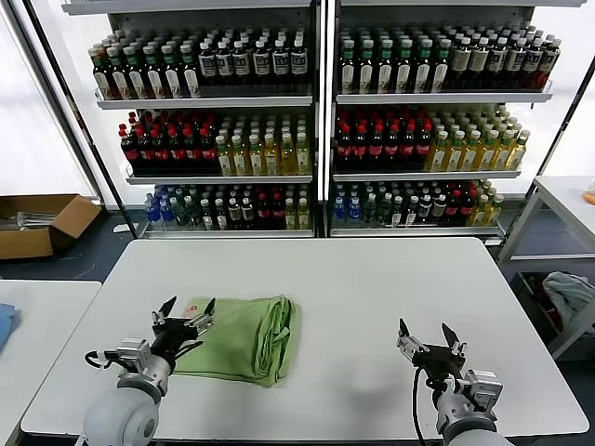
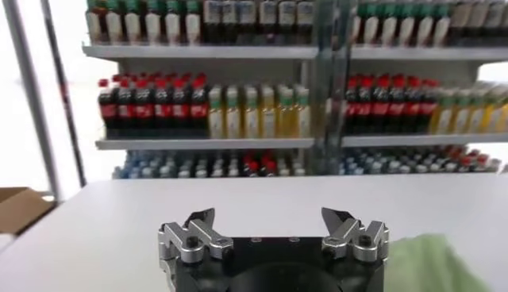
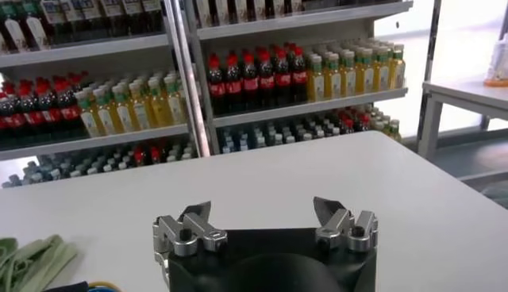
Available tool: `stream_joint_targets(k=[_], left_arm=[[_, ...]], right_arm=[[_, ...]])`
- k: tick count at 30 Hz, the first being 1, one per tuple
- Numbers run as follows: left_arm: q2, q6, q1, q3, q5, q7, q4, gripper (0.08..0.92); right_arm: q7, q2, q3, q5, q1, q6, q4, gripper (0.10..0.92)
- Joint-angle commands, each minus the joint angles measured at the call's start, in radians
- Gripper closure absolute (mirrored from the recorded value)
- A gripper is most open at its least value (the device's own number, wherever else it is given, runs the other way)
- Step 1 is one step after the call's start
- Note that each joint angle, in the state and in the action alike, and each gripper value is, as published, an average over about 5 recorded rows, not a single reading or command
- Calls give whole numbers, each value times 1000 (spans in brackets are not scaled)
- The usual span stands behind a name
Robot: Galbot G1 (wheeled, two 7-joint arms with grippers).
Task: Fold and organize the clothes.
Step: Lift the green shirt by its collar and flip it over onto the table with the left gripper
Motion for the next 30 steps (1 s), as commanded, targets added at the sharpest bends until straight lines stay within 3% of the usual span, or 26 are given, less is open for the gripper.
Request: stream_joint_targets(k=[1, 30], left_arm=[[38, -12, 28, -81, -14, 28, 102, 177], [20, -4, 2, -37, -84, 110, 228, 183]], right_arm=[[9, 0, -5, 4, 17, -11, -2, 203], [10, 3, -3, 3, -13, -9, 19, 203]])
